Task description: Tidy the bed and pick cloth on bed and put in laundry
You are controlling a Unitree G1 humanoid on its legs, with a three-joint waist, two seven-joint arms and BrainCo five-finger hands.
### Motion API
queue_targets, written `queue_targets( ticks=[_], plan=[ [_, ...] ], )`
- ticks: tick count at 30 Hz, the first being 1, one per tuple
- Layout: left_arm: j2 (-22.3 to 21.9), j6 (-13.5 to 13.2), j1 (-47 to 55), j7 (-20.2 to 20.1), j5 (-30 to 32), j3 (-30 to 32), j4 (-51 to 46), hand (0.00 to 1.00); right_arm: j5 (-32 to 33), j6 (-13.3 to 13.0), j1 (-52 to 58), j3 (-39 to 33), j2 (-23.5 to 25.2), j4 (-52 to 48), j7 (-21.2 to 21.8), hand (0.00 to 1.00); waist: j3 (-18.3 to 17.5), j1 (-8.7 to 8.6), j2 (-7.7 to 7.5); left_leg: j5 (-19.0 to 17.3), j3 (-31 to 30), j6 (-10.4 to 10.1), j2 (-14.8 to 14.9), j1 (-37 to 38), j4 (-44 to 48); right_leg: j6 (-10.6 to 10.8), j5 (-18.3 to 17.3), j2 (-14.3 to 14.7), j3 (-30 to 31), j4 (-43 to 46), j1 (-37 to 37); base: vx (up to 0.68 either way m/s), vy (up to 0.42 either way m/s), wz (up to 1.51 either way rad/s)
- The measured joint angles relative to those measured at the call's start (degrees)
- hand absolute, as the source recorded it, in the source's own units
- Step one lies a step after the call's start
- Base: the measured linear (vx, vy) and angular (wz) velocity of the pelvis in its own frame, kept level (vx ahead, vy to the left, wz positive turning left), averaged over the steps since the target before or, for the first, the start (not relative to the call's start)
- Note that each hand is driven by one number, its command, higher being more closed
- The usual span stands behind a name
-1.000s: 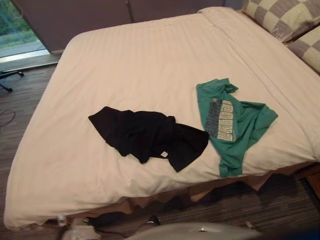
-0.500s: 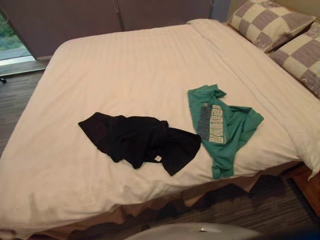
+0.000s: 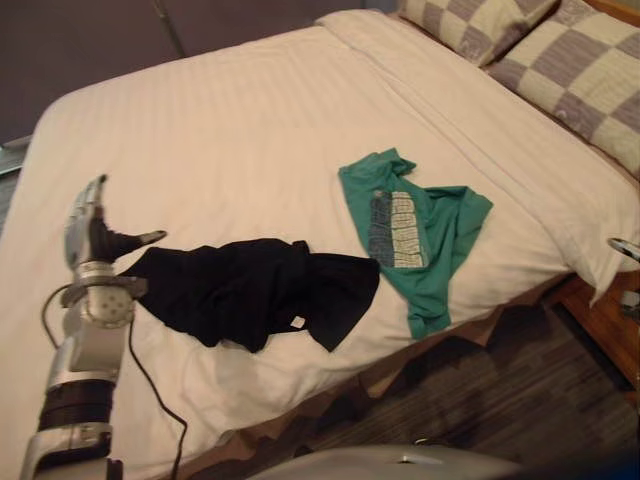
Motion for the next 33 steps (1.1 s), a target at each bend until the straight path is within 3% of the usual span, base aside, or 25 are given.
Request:
queue_targets(
  ticks=[8, 16, 22, 28, 29, 30, 31, 32, 33],
  plan=[
    [-6.26, 2.51, -5.42, -1.8, 2.08, -1.27, -3.19, 0.0, -1.46, -0.11, -0.21, 4.99, 4.35, -8.52, 2.05, 0.0, 5.72, -1.12, 2.07, 0.0, 0.34, -0.01, 0.02, -4.26, 0.01, 0.91, 1.4, 0.07, 2.13, -1.38, -4.63, -0.03, 0.016, -0.1],
    [-8.26, 3.83, -7.59, -5.08, 1.88, -2.26, -2.75, 0.0, -1.5, -0.07, -0.1, 5.5, 6.73, -10.05, 2.18, 0.0, 8.77, -1.78, 2.37, 0.0, 1.64, 0.0, 0.45, -5.35, 0.02, 1.39, 2.61, 0.17, 2.84, -1.81, -6.38, 0.01, 0.003, -0.09],
    [-8.76, 4.79, -9.48, -7.2, 1.89, -4.55, 3.84, 0.0, -1.48, -0.1, -1.05, 7.19, 6.79, -12.8, 2.14, 0.0, 11.99, -1.54, 3.72, 0.0, 1.66, 0.0, 0.71, -5.4, 0.03, 1.37, 2.59, 0.72, 2.83, -1.37, -6.56, 0.01, -0.002, 0.01],
    [-13.42, 5.05, -8.5, -9.62, 1.83, -7.93, 10.69, 0.0, -1.47, -0.06, -2.31, 7.5, 8.82, -12.8, 2.08, 0.0, 13.15, -0.06, 4.14, 0.0, 3.39, -0.01, 0.94, -7.22, 1.49, 0.75, 2.17, 0.57, 5.05, 0.74, -9.64, 0.05, -0.018, -0.13],
    [-14.2, 5.0, -8.13, -9.69, 1.87, -7.87, 10.15, 0.0, -1.49, -0.04, -2.86, 7.5, 8.67, -12.83, 2.08, 0.0, 14.04, -0.02, 4.97, 0.0, 3.36, 0.01, 2.54, -6.82, 2.5, 0.23, 1.56, 1.3, 5.4, 7.23, -12.27, 0.0, -0.083, -0.14],
    [-14.71, 5.04, -7.91, -10.05, 1.85, -7.77, 10.14, 0.0, -1.51, -0.14, -3.78, 7.52, 8.67, -13.12, 2.08, 0.0, 15.62, -0.26, 6.86, -0.01, 2.78, 0.02, 4.67, -5.69, 2.7, -0.86, -1.75, 3.43, 6.33, 9.73, -15.88, -0.01, -0.062, -0.14],
    [-14.69, 5.04, -7.53, -10.19, 1.84, -7.65, 10.14, 0.0, -1.51, -0.15, -3.72, 7.64, 8.87, -13.43, 2.04, 0.0, 15.66, -0.06, 6.97, -0.05, 2.89, -0.03, 4.84, -5.37, 2.64, -1.71, -0.58, 4.07, 7.08, 3.7, -15.06, -0.01, -0.041, 0.18],
    [-14.42, 4.91, -6.46, -10.66, 1.87, -7.07, 9.8, 0.0, -1.51, -0.2, -2.71, 8.13, 9.46, -14.14, 2.02, 0.0, 15.49, -0.5, 4.95, -1.31, 3.05, -1.38, 2.8, -5.38, 4.23, -1.65, 8.46, 2.62, 7.18, -4.7, -14.46, 0.04, -0.047, 0.31],
    [-15.85, 4.87, -5.87, -10.75, 1.81, -6.33, 9.55, 0.0, -1.54, -0.18, -2.79, 8.22, 8.76, -13.63, 2.09, 0.0, 16.08, -1.11, 6.33, -2.3, 2.85, -1.77, 3.96, -5.94, 4.88, -1.69, 9.52, 3.49, 6.78, -4.74, -14.13, 0.08, -0.105, 0.28]
  ],
)
